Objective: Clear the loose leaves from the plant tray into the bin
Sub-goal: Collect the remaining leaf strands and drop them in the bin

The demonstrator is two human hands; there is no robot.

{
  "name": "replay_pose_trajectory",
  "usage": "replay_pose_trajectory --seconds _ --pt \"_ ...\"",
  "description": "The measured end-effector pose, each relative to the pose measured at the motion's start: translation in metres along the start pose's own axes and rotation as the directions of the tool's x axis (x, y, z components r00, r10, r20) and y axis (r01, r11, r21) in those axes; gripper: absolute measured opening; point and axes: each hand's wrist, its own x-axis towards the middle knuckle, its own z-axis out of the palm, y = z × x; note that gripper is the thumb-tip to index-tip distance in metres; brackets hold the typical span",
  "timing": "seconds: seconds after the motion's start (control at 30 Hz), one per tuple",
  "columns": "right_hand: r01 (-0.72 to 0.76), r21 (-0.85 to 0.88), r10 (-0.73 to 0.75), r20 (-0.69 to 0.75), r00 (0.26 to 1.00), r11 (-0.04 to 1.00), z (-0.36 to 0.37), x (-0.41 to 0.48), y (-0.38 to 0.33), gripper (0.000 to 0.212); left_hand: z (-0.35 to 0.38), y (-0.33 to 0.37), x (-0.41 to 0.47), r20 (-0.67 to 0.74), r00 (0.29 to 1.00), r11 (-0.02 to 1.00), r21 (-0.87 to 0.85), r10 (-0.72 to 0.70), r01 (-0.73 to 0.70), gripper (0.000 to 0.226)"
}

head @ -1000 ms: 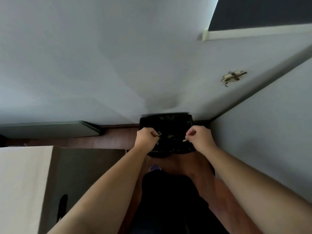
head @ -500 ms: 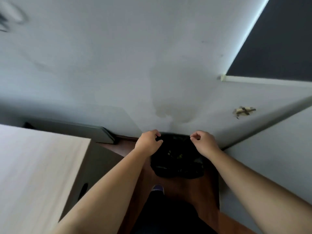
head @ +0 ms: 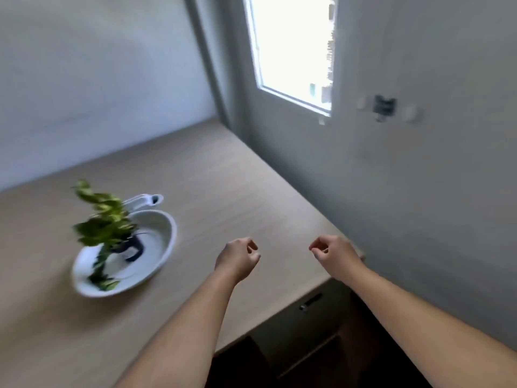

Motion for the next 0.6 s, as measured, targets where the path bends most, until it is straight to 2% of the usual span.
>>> replay_pose_trajectory --seconds 0.1,0.27,0.43,0.6 --pt "0.142 -0.008 -0.14 0.122 0.983 0.99 0.055 0.01 -0.07 0.015 -0.048 -0.083 -0.015 -0.092 0.984 0.988 -0.042 -0.151 0.148 0.018" --pt "0.295 -0.054 -0.275 0.237 0.932 0.954 0.153 0.022 -0.162 0.016 -0.102 -0.205 -0.028 -0.142 0.952 0.962 -0.006 -0.273 0.275 0.022" --pt "0.453 -0.118 -0.382 0.378 0.843 0.884 0.242 0.033 -0.236 0.02 -0.141 -0.308 -0.027 -0.102 0.957 0.948 0.141 -0.271 0.284 0.037" --pt "0.564 -0.168 -0.417 0.513 0.75 0.809 0.309 0.03 -0.279 0.031 -0.167 -0.378 -0.021 0.024 0.98 0.915 0.363 -0.198 0.176 0.045"
